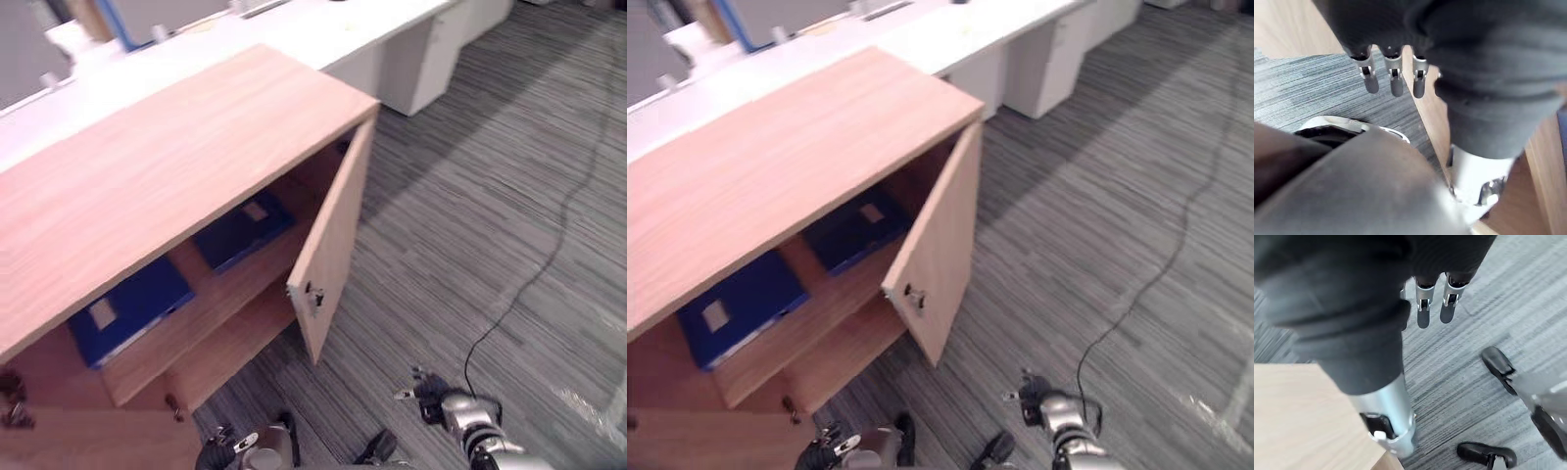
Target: Walk over to the cabinet, pick up the folder, carry it to the office cabinet, place the folder inside the office cabinet, then close the office cabinet door
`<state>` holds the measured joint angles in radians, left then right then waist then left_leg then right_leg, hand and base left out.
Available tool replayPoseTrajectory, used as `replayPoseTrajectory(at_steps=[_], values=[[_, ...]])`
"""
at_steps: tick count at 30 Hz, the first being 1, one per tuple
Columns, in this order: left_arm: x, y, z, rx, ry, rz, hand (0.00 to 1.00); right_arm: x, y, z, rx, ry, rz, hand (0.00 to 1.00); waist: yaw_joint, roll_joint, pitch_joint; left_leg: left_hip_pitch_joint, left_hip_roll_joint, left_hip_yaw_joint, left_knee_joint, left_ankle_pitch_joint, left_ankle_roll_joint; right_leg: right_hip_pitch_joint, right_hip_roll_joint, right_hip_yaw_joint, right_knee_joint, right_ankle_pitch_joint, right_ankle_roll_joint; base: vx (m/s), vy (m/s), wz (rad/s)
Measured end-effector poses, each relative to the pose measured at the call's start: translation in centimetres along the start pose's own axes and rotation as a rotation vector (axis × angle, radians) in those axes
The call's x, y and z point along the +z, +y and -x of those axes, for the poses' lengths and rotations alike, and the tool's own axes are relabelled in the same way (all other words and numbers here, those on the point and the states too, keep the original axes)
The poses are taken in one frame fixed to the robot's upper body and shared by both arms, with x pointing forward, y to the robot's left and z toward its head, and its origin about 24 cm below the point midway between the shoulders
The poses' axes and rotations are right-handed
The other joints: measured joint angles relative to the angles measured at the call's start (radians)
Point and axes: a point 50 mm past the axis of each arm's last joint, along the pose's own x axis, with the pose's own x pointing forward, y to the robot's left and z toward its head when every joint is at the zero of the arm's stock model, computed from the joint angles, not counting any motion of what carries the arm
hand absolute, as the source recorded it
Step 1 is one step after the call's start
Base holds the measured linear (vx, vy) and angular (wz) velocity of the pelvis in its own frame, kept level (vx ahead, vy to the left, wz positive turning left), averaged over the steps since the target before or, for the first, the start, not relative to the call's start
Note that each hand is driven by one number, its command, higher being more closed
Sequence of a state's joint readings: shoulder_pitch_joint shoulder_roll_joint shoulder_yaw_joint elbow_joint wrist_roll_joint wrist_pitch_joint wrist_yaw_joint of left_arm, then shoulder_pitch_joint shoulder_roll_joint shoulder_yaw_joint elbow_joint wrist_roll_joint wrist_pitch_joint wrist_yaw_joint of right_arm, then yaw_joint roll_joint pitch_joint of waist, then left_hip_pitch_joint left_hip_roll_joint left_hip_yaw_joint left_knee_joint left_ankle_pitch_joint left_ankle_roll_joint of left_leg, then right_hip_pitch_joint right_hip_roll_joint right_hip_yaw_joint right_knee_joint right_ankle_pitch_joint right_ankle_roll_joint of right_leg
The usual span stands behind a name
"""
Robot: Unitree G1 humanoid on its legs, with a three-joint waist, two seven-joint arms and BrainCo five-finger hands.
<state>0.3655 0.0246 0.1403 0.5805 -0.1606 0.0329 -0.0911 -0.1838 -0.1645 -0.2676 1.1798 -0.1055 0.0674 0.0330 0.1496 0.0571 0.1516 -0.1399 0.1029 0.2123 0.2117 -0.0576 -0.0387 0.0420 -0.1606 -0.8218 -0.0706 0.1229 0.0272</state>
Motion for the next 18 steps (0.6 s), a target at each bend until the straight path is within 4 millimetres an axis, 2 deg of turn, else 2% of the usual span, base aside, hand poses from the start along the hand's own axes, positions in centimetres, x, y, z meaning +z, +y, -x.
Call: replayPoseTrajectory(at_steps=[2,3,4,6,8,9,10,11,12,13,14,16,18], values=[[-0.4,0.1,0.1,0.023,0.010,0.026,0.00,-3.1,0.2,0.4,-0.045,0.075,-0.166,0.00,-0.007,0.001,-0.004,0.021,-0.037,-0.003,-0.079,0.028,0.014,0.017,-0.058,-0.072,0.054,-0.020,0.028,0.05,0.157,0.94],[-0.6,0.3,0.1,0.033,0.016,0.031,0.00,-3.8,0.4,0.6,-0.051,0.095,-0.195,0.00,-0.011,0.000,-0.008,0.023,-0.046,-0.007,-0.092,0.035,0.019,0.019,-0.072,-0.090,0.067,-0.024,0.035,0.10,0.211,1.18],[-0.9,0.6,0.0,0.056,0.029,0.055,0.00,-5.3,0.9,0.9,-0.055,0.130,-0.262,0.00,-0.022,-0.002,-0.011,0.032,-0.069,-0.010,-0.126,0.055,0.034,0.029,-0.113,-0.142,0.108,-0.035,0.051,0.11,0.181,1.03],[-1.0,0.8,-0.1,0.083,0.036,0.078,0.00,-6.3,1.4,1.2,-0.053,0.151,-0.310,0.00,-0.023,-0.002,-0.012,0.057,-0.101,-0.025,-0.154,0.076,0.041,0.047,-0.166,-0.174,0.170,-0.050,0.071,0.12,0.199,0.80],[-1.0,0.9,-0.5,0.102,0.043,0.062,0.00,-6.7,1.4,1.4,-0.064,0.142,-0.357,0.00,-0.027,-0.010,-0.015,0.094,-0.162,-0.059,-0.174,0.068,0.061,0.070,-0.278,-0.198,0.307,-0.080,0.088,0.13,0.280,0.53],[-1.1,0.9,-0.5,0.106,0.048,0.051,0.00,-6.7,1.2,1.4,-0.070,0.134,-0.364,0.00,-0.031,-0.009,-0.019,0.101,-0.176,-0.069,-0.175,0.064,0.067,0.068,-0.308,-0.192,0.357,-0.083,0.085,0.11,0.280,0.47],[-1.2,1.0,-0.6,0.115,0.060,0.033,0.00,-6.8,1.0,1.5,-0.077,0.128,-0.370,0.00,-0.045,-0.007,-0.023,0.117,-0.195,-0.095,-0.175,0.058,0.078,0.063,-0.360,-0.164,0.443,-0.085,0.074,0.10,0.272,0.65],[-1.4,1.3,-0.7,0.129,0.078,0.001,0.00,-6.9,0.9,1.7,-0.085,0.099,-0.380,0.00,-0.062,-0.004,-0.037,0.134,-0.211,-0.131,-0.169,0.056,0.104,0.030,-0.411,-0.066,0.553,-0.083,0.035,0.15,0.319,0.88],[-1.2,1.4,-0.9,0.137,0.080,-0.012,0.00,-6.6,1.0,1.8,-0.085,0.075,-0.386,0.00,-0.073,-0.005,-0.046,0.142,-0.213,-0.168,-0.165,0.054,0.110,-0.006,-0.409,0.076,0.601,-0.108,0.030,0.13,0.238,0.88],[-0.9,1.4,-1.1,0.139,0.071,-0.016,0.00,-6.5,1.2,1.8,-0.082,0.069,-0.388,0.00,-0.076,-0.008,-0.049,0.141,-0.212,-0.186,-0.157,0.052,0.113,-0.023,-0.392,0.153,0.604,-0.121,0.038,0.11,0.163,0.93],[-0.1,1.4,-1.5,0.145,0.044,-0.023,0.00,-6.7,1.7,1.8,-0.072,0.071,-0.395,0.00,-0.078,-0.022,-0.053,0.135,-0.215,-0.225,-0.138,0.049,0.118,-0.047,-0.355,0.295,0.587,-0.150,0.037,0.09,0.056,0.95],[0.9,1.3,-2.0,0.154,0.017,-0.033,0.00,-7.0,2.6,2.0,-0.056,0.081,-0.409,0.00,-0.087,-0.048,-0.069,0.121,-0.222,-0.300,-0.105,0.042,0.113,-0.059,-0.290,0.499,0.528,-0.180,0.054,0.11,-0.029,1.20],[0.9,1.4,-2.1,0.167,0.017,-0.032,0.00,-7.2,3.3,2.0,-0.040,0.090,-0.419,0.00,-0.087,-0.067,-0.084,0.118,-0.222,-0.354,-0.088,0.029,0.093,-0.061,-0.252,0.609,0.475,-0.180,0.061,0.10,-0.117,0.93]])
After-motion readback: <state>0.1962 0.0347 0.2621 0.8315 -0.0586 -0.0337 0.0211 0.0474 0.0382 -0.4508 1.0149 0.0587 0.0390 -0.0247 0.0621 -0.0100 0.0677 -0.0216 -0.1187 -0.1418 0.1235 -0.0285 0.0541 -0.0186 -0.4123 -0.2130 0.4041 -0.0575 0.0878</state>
